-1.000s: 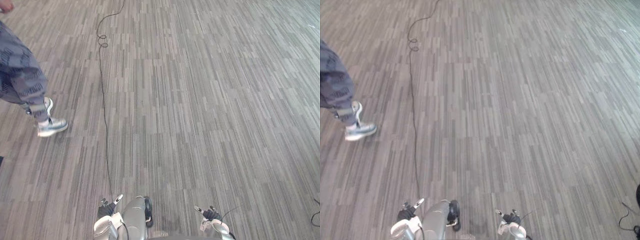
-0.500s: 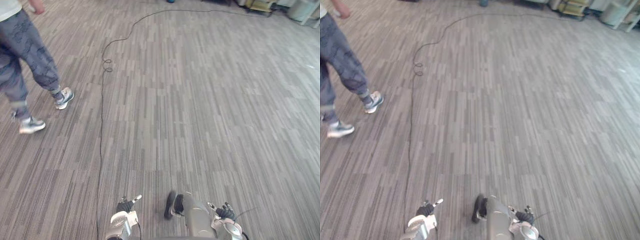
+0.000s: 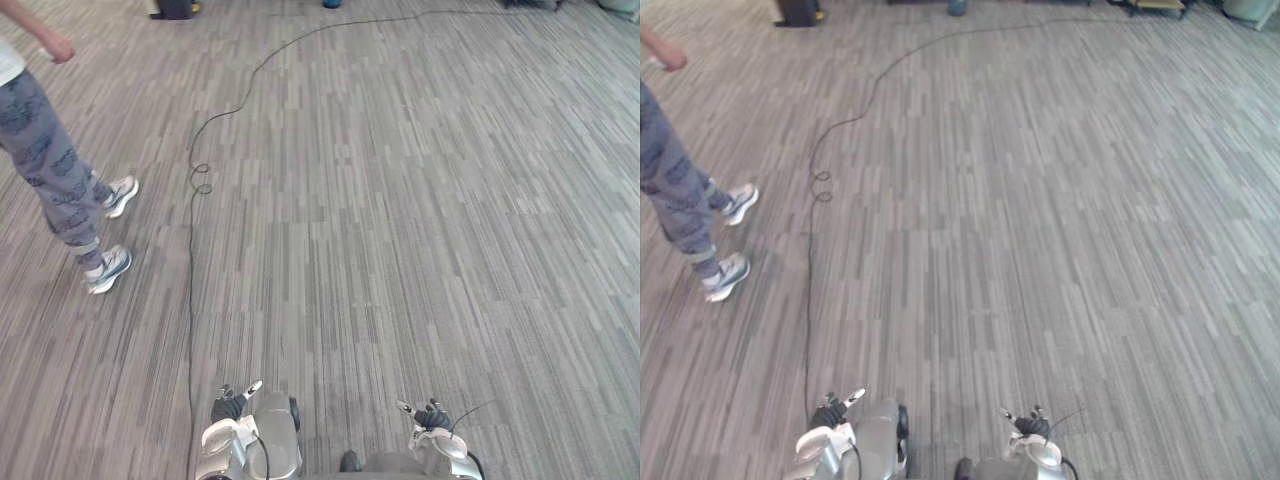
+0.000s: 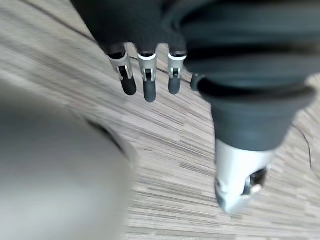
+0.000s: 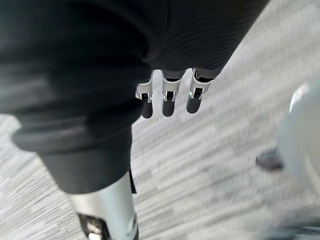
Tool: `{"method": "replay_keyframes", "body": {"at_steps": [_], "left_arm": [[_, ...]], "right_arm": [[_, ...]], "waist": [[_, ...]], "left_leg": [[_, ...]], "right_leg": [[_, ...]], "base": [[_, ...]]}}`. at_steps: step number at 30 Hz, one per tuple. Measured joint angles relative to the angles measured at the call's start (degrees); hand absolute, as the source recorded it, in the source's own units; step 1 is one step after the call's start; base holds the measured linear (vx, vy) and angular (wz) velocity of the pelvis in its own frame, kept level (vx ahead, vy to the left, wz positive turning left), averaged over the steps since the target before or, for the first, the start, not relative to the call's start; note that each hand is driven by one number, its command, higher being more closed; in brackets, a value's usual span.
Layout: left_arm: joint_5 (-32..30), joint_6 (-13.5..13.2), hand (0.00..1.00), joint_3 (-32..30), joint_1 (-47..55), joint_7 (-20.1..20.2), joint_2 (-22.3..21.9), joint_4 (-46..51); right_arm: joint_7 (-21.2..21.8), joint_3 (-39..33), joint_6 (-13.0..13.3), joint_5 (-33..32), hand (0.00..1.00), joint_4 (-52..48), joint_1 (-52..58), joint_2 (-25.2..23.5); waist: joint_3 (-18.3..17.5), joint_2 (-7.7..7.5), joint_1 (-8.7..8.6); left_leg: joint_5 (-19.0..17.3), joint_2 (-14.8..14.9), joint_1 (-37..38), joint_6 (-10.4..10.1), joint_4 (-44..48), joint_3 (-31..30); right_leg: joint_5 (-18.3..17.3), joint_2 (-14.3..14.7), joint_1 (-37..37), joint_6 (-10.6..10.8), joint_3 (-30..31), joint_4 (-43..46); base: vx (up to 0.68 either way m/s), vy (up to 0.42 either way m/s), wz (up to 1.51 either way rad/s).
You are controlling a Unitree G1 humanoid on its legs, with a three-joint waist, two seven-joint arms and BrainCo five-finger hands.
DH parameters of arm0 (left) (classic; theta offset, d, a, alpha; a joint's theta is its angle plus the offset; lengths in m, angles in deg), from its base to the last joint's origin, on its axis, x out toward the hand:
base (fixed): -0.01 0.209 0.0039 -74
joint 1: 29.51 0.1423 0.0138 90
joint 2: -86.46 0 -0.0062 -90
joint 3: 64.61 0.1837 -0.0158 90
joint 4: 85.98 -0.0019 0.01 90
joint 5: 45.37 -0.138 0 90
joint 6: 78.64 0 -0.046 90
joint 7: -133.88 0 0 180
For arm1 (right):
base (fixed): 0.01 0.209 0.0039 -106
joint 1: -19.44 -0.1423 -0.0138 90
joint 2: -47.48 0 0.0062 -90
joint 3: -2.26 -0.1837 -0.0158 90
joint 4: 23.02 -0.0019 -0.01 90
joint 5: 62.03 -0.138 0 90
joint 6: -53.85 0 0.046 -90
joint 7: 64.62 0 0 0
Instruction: Pick up cushions and gather them together orderly.
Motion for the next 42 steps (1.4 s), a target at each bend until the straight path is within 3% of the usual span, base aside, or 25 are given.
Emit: {"method": "replay_keyframes", "body": {"at_steps": [1, 3, 4, 5, 7, 10, 12, 15, 17, 18, 19, 21, 22, 23, 25, 28, 30, 32, 33, 34, 35, 37, 39, 40, 42], "left_arm": [[0.17, -0.32, 0.0, 0.09, -0.01, 0.1, 0.64, -0.29], [-0.09, -0.56, 0.0, -0.01, -0.02, 0.2, 1.65, -0.24], [0.26, -0.21, 0.0, -1.27, 0.07, -0.13, 2.39, -0.52], [0.28, 0.03, 0.0, -1.14, 0.1, -0.25, 2.7, -0.68], [0.24, 0.76, 0.0, -0.17, 0.13, -0.4, 3.4, -2.97], [-0.16, 0.82, 0.0, 0.76, 0.34, -0.55, 3.18, -4.96], [-0.53, 0.9, 0.0, 1.5, -0.62, -0.54, 3.13, -5.9], [-0.9, 1.53, 0.0, 4.82, -2.46, -0.15, 2.3, -7.58], [-1.82, 1.49, 0.0, 6.35, -2.02, -0.05, 1.91, -7.21], [-2.23, 1.43, 0.0, 6.33, -1.29, 0.0, 2.06, -6.73], [-2.45, 1.5, 0.0, 6.28, -1.33, 0.01, 2.01, -6.94], [-3.85, 1.74, 0.0, 5.45, -1.44, 0.19, 1.5, -7.02], [-4.04, 1.79, 0.0, 3.94, -1.49, 0.49, 1.01, -6.52], [-4.07, 1.8, 0.0, 3.43, -1.11, 0.56, 0.83, -6.24], [-4.26, 1.97, 0.0, 1.76, -0.11, 0.58, 1.39, -4.92], [-3.71, 1.06, 0.0, 2.18, 1.61, 0.62, 2.44, -1.57], [-3.23, 0.25, 0.0, 2.23, 2.08, 0.81, 2.0, -0.15], [-1.27, -0.65, 0.0, 1.88, 2.16, 0.92, 1.17, 0.77], [-0.22, -1.06, 0.0, 1.75, 2.23, 0.89, 0.91, 1.26], [0.41, -1.14, 0.0, 1.73, 2.31, 0.84, 1.15, 1.33], [0.54, -1.12, 0.0, 1.63, 1.91, 0.83, 2.19, 1.24], [0.55, -0.99, 0.0, 0.32, 1.83, 0.82, 2.55, 0.71], [0.42, -0.64, 0.0, 0.11, 1.78, 0.45, 3.29, -0.89], [-0.02, -0.36, 0.0, 0.12, 1.43, 0.33, 3.35, -1.89], [-1.23, 0.41, 0.0, 0.65, 0.5, -0.14, 3.38, -4.49]], "right_arm": [[0.04, 1.34, -0.39, 0.01, 0.0, 0.7, 0.17, -0.42], [0.5, 2.03, -0.83, 0.17, 0.0, 0.3, 0.29, -0.33], [0.37, 2.18, -0.72, 0.28, 0.0, -0.34, 0.46, -0.36], [0.39, 2.2, -0.71, 0.37, 0.0, -0.42, 0.42, -0.35], [0.59, 2.28, -0.02, 0.97, 0.0, -0.59, 1.09, -0.29], [1.21, 2.2, 0.61, 2.41, 0.0, -3.72, 3.11, -0.39], [1.33, 1.71, 0.89, 2.46, 0.0, -5.37, 3.16, -0.45], [1.68, -0.92, 0.96, 2.42, 0.0, -6.79, 3.3, -0.24], [1.92, -1.84, 0.85, 2.58, 0.0, -6.29, 3.16, -0.31], [2.1, -1.8, 0.41, 2.94, 0.0, -6.14, 3.38, -0.44], [2.18, -1.95, 0.25, 3.06, 0.0, -6.21, 3.24, -0.43], [2.48, -2.86, 0.21, 4.26, 0.0, -6.84, 2.91, 1.05], [2.53, -2.34, 0.06, 4.38, 0.0, -6.78, 2.49, 1.25], [2.38, -2.24, -0.24, 4.4, 0.0, -6.56, 2.17, 1.42], [2.03, -0.27, -0.68, 4.0, 0.0, -3.5, 0.67, 1.26], [2.01, 2.33, -1.56, 2.57, 0.0, -1.02, 0.23, -0.49], [2.01, 3.83, -1.73, 2.2, 0.0, -0.31, -0.09, -0.53], [2.02, 3.97, -1.78, 2.23, 0.0, -0.28, -0.21, -0.61], [2.0, 4.18, -1.84, 2.25, 0.0, -0.23, -0.22, -0.61], [2.02, 5.11, -2.08, 2.24, 0.0, -0.2, 0.02, -0.59], [2.3, 6.59, -2.29, 2.29, 0.0, 0.01, 0.43, -0.54], [2.06, 6.01, -1.94, 2.43, 0.0, -0.47, 0.38, -0.56], [2.31, 5.99, -1.87, 3.25, 0.0, -0.28, 0.65, -0.41], [2.28, 5.87, -1.66, 3.68, 0.0, -0.28, 0.92, -0.28], [2.34, 5.84, -1.16, 4.45, 0.0, -0.98, 2.16, 0.04]], "waist": [[-0.82, -1.15, 0.41], [-2.2, -3.76, 0.35], [-2.39, -6.2, 1.01], [-2.46, -6.55, 1.2], [-2.14, -6.09, 0.87], [-2.56, -3.69, -1.1], [-2.36, -3.99, -2.56], [-2.32, -4.09, -4.18], [-2.44, -4.26, -4.17], [-2.94, -4.76, -4.54], [-2.96, -4.34, -4.88], [-3.74, -0.67, -5.06], [-2.95, 1.03, -4.93], [-2.54, 1.94, -4.72], [-1.38, 1.3, -3.79], [-1.07, -1.52, -1.67], [-1.11, -1.32, -1.41], [-1.14, -1.43, -0.33], [-1.19, -1.42, -0.18], [-1.63, -2.16, 0.54], [-2.66, -4.27, 1.42], [-3.25, -5.76, 1.26], [-2.83, -6.62, 1.29], [-2.6, -6.27, 0.89], [-2.23, -4.76, -0.53]], "left_leg": [[3.52, -1.6, 0.95, 2.0, 0.73, 0.8], [-2.03, -2.44, 1.22, 3.6, 4.11, 3.42], [-6.58, -2.89, 5.17, 5.92, 6.72, 7.46], [-7.48, -3.08, 6.97, 6.4, 6.67, 8.46], [-8.95, -3.96, 17.42, 7.51, 3.07, 9.79], [-9.89, -3.96, 30.54, 5.83, -6.36, 11.64], [-11.0, -4.09, 36.15, 3.84, -11.04, 12.88], [-12.43, -5.01, 43.8, 1.22, -17.7, 14.13], [-13.53, -6.47, 48.68, -0.77, -19.86, 14.35], [-14.56, -7.29, 50.54, -2.6, -17.31, 13.16], [-14.91, -6.71, 50.6, -3.24, -15.39, 12.53], [-11.4, -0.67, 43.56, -3.44, 4.48, 8.9], [-1.51, 2.19, 36.53, -0.57, 19.76, 5.67], [1.69, 4.02, 32.93, -0.3, 27.36, 4.24], [-2.42, 5.24, 23.95, 0.36, 38.97, 1.16], [-7.59, 2.81, 12.94, 1.08, 29.31, -2.13], [-7.98, 0.72, 7.74, 0.98, 17.49, -4.1], [-4.68, -0.96, 4.2, -0.86, 2.94, -4.82], [0.43, -1.12, 2.55, -1.17, -3.04, -4.39], [5.22, -0.99, 2.99, -0.45, -2.26, -3.74], [3.42, -2.04, 3.42, 1.52, 0.62, -0.51], [-1.89, -2.17, 5.26, 4.21, 4.73, 2.45], [-5.96, -3.62, 13.13, 5.85, 3.83, 5.3], [-7.14, -4.69, 17.23, 5.93, 2.45, 5.1], [-8.91, -5.69, 25.25, 5.54, -2.33, 4.89]], "right_leg": [[-0.4, -1.96, 0.77, -0.18, 3.68, 0.96], [0.72, -4.6, -2.45, 1.15, 7.1, 7.77], [2.69, -5.86, -6.84, 5.42, 11.76, 22.67], [3.79, -5.86, -8.48, 7.39, 12.54, 28.04], [8.32, -5.18, -15.58, 15.4, 10.66, 49.03], [6.8, -5.85, -28.59, 9.38, -2.42, 59.99], [5.07, -6.03, -33.84, 6.54, -10.88, 55.3], [7.08, -6.2, -38.08, 1.52, -25.11, 33.51], [11.62, -3.66, -38.17, -4.41, -29.59, 19.41], [14.75, -1.82, -37.85, -11.82, -28.95, 17.09], [16.74, -1.11, -37.98, -13.91, -27.79, 17.85], [11.88, 2.51, -35.58, -13.93, -27.53, 18.47], [10.59, 5.41, -32.29, -13.41, -25.92, 16.13], [9.78, 7.32, -29.91, -13.4, -24.34, 14.77], [7.05, 9.9, -21.65, -13.27, -18.85, 11.64], [5.52, 9.6, -10.13, -10.97, -9.15, 4.69], [3.98, 8.58, -5.96, -9.28, -4.14, 2.52], [1.76, 6.53, -1.92, -7.12, 1.54, 1.3], [0.15, 5.29, 0.71, -5.8, 4.7, 0.05], [-1.11, 3.72, 2.0, -4.45, 6.81, 0.3], [-1.93, 1.19, 2.14, -2.77, 9.71, 2.62], [0.37, -0.75, -1.44, 1.12, 12.32, 13.37], [8.36, -1.26, -9.39, 10.96, 13.09, 37.21], [10.07, -1.67, -12.64, 13.53, 11.27, 45.82], [8.94, -2.69, -18.61, 11.63, 5.01, 55.38]], "base": [[0.91, 0.445, -1.01], [0.84, 0.41, -0.73], [0.74, 0.356, -0.69], [0.73, 0.343, -0.82], [0.59, 0.239, -1.0], [0.56, 0.2, -0.96], [0.5, 0.165, -0.41], [0.53, 0.096, -0.13], [0.68, 0.024, -0.23], [0.55, -0.018, -0.12], [0.73, -0.044, -0.28], [0.78, -0.044, -0.4], [0.53, -0.032, -0.54], [0.66, -0.002, -1.02], [0.75, 0.026, -1.19], [0.68, 0.089, -1.23], [0.76, 0.246, -1.36], [0.72, 0.316, -1.29], [0.61, 0.315, -1.17], [0.93, 0.474, -1.43], [0.82, 0.403, -1.15], [0.8, 0.396, -0.84], [0.75, 0.422, -0.76], [0.6, 0.319, -0.56], [0.44, 0.19, -0.27]]}}
